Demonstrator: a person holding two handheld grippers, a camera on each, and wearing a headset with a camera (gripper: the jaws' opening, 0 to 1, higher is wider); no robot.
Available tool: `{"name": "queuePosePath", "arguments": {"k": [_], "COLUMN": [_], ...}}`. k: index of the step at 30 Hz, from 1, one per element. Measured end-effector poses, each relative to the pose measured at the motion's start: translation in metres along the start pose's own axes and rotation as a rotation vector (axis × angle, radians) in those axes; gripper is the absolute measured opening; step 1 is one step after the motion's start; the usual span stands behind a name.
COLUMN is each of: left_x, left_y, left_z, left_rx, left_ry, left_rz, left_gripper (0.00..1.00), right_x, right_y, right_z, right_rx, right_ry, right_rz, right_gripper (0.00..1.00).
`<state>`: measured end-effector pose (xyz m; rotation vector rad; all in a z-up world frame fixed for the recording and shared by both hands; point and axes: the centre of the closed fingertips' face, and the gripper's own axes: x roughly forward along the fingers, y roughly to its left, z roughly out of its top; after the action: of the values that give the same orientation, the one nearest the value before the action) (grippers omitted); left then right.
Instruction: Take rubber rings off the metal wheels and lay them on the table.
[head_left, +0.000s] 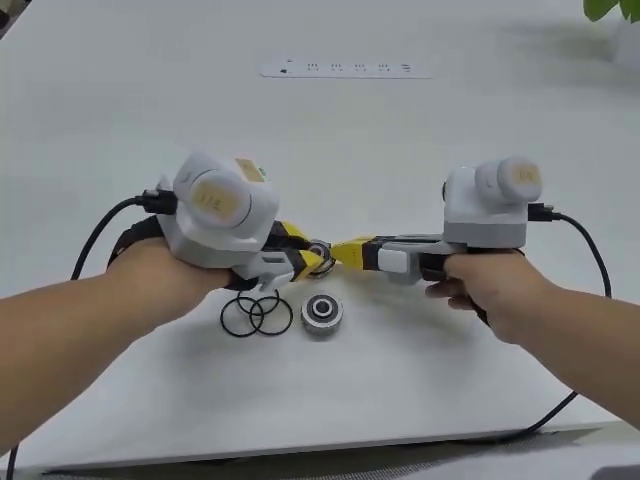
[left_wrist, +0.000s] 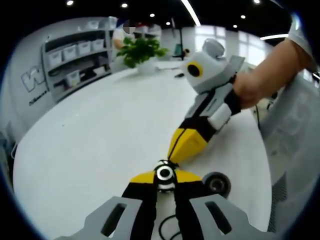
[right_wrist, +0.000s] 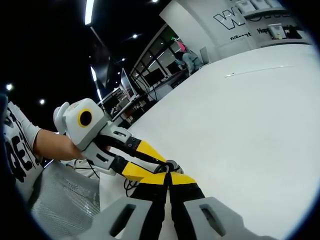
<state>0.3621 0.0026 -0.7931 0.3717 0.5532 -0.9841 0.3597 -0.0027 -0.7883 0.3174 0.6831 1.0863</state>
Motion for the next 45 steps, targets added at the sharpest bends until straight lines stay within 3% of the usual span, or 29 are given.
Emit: {"name": "queuePosePath", "arguments": {"k": [14,15,16,17,20,35,45], "left_x": [-0.001,-0.001,0.0,-0.001,-0.001,-0.002,-0.012], "left_y": [-0.002,-0.002,-0.003,-0.004,-0.004,-0.006,-0.011], "left_z": [0.001,0.001,0.001,0.001,0.001,0.001,0.004], "left_rx": [-0.002,-0.001,0.003,0.006,0.004,0.036,0.034], "left_ry": [-0.004,-0.004,-0.004,-0.004,-0.004,0.013,-0.002], "left_rz": [0.001,0.001,0.002,0.003,0.003,-0.015,-0.051], "left_gripper": [0.12,0.12,0.12,0.12,0.12,0.13,0.23], "right_x": [0.006,0.007,0.008,0.009,0.012,0.004,0.004], "right_y": [0.007,0.008,0.018,0.019,0.022,0.008,0.012], "right_z": [0.001,0.001,0.001,0.006,0.007,0.006,0.009], "right_rx": [-0.036,-0.035,-0.026,-0.012,-0.051,-0.026,-0.028], "right_ry": [0.004,0.001,-0.001,-0.03,-0.012,-0.018,-0.019], "right_rz": [0.02,0.025,0.073,0.072,0.06,0.014,0.022], "right_gripper": [0.0,0.0,0.0,0.0,0.0,0.0,0.0]}}
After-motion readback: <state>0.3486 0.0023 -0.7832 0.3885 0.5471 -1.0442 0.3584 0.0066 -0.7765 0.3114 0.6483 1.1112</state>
